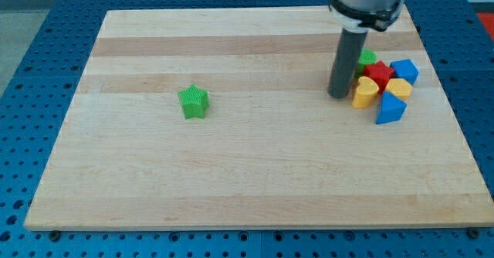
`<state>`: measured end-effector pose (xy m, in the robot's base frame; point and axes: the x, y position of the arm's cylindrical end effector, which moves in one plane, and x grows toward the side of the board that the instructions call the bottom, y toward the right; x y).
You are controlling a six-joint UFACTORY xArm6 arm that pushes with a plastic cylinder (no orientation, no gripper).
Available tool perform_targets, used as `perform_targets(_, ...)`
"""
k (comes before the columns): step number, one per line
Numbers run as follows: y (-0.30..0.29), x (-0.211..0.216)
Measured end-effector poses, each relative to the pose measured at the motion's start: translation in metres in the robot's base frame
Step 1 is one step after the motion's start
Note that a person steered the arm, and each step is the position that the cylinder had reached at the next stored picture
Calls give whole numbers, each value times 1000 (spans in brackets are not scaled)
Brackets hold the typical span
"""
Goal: Push the green star towards the middle left edge of the board
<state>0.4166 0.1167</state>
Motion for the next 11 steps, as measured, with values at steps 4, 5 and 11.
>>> perform_targets(4, -182, 27)
perform_targets(5, -222, 27)
perform_targets(11, -278, -30)
